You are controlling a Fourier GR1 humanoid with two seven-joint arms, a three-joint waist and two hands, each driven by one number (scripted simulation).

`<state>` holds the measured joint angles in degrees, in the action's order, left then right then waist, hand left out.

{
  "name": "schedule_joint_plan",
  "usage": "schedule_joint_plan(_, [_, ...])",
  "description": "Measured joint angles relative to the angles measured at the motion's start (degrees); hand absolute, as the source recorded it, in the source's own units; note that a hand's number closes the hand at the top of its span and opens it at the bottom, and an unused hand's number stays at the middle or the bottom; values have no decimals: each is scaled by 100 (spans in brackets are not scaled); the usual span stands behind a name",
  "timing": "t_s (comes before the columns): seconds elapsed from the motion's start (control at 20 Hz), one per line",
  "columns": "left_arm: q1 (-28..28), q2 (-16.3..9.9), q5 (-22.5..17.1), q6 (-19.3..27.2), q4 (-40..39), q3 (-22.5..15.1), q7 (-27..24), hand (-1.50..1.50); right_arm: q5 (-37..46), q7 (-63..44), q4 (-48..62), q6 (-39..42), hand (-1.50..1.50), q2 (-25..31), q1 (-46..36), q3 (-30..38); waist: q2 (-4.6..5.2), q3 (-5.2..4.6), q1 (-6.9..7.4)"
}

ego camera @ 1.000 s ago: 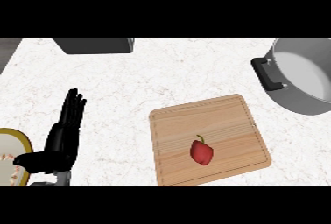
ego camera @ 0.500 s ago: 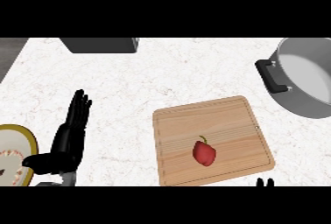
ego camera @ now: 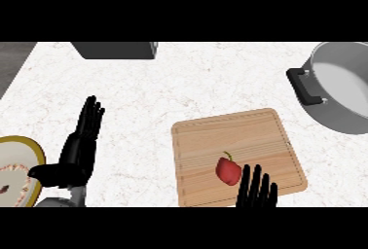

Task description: Pick the bell pepper from the cutting board and place it in the pot

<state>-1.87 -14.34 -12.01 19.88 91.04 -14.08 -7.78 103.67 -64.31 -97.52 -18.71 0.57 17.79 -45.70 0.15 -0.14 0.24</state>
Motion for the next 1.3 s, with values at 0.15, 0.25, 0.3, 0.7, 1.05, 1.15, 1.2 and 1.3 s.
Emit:
schedule_joint_plan(0.15, [20,-1,-22,-67,1,80,-6,0,-170,-163,196,181,-150,116,-291,-41,-29,-43,-20])
schedule_joint_plan(0.25, [98,58,5,-79,23,37,-60,0,-310,-212,277,308,-150,190,-467,-48,-29,-55,-23])
schedule_joint_plan(0.3, [63,53,-6,-102,-46,96,-89,0,-367,-205,360,340,-150,211,-538,-23,-26,-57,-30])
schedule_joint_plan(0.7, [58,167,101,-100,-78,87,-88,0,-721,-95,762,531,150,261,-938,93,-31,-68,-43])
schedule_joint_plan(1.05, [101,196,104,-169,-117,158,-138,0,-165,25,960,526,150,176,-1017,111,-50,-65,-61])
schedule_joint_plan(1.15, [27,189,116,-180,-192,213,-134,0,-93,25,992,544,150,167,-1051,75,-48,-66,-69])
schedule_joint_plan(1.2, [-9,192,104,-197,-201,233,-119,0,-16,9,948,569,150,166,-1015,12,-48,-65,-75])
schedule_joint_plan(1.3, [-27,259,162,-188,-239,170,-130,0,-473,298,1047,661,150,195,-1227,124,-29,-63,-51])
